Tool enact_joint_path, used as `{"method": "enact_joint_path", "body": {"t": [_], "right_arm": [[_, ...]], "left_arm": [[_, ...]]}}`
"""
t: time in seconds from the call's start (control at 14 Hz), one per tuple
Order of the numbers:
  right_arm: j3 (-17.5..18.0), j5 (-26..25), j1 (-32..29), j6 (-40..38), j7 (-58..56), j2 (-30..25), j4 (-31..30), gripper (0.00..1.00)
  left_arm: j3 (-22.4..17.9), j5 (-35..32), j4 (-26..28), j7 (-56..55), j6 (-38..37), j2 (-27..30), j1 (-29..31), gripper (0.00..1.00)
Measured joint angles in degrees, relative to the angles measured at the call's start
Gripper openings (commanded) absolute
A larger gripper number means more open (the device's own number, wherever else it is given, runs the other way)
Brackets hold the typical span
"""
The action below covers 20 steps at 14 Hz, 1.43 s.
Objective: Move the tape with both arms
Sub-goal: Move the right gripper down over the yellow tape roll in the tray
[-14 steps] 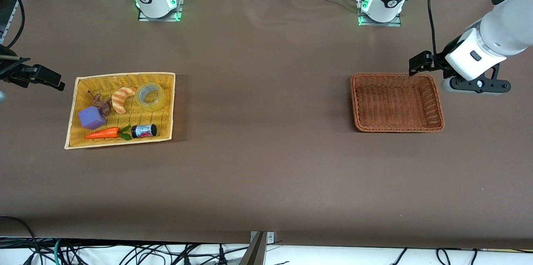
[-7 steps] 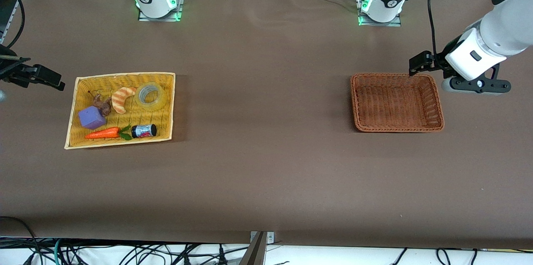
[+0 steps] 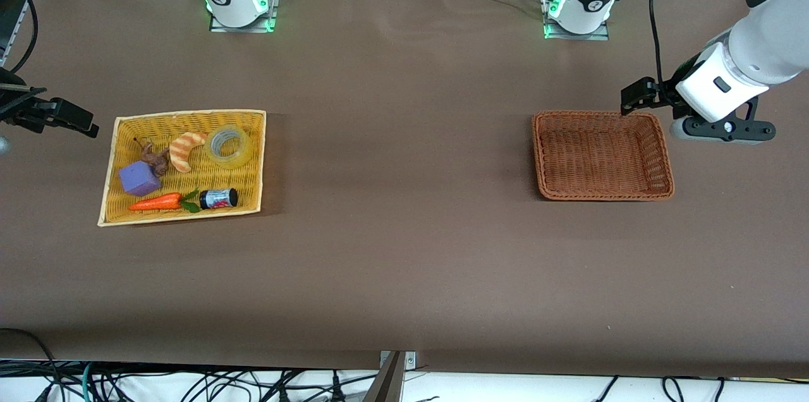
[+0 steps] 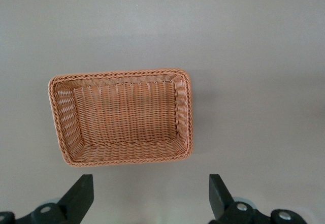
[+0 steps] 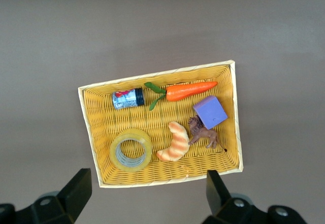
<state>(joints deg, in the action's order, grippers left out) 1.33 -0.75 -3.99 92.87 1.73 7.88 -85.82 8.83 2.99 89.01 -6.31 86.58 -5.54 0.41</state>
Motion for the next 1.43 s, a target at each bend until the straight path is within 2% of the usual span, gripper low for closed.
{"method": "enact_joint_path", "body": {"t": [1.0,1.29,1.43], "right_arm": [[0.51,0.06,0.44,-0.40,-0.04,0.90,-0.34,1.00],[0.87,1.21,1.26,0.70,-0.40,4.74,-1.39,1.00],[0.94,1.31,2.67,5.36,-0.24,6.22,-4.64,1.00]], "left_arm": [[-0.02,0.00,0.00,0.00,0.00,0.00,0.01,1.00],[-0.03,0.00,0.00,0.00,0.00,0.01,0.02,1.00],[-0.06,0.00,-0.01,0.00,0.00,0.02,0.02,1.00]]}}
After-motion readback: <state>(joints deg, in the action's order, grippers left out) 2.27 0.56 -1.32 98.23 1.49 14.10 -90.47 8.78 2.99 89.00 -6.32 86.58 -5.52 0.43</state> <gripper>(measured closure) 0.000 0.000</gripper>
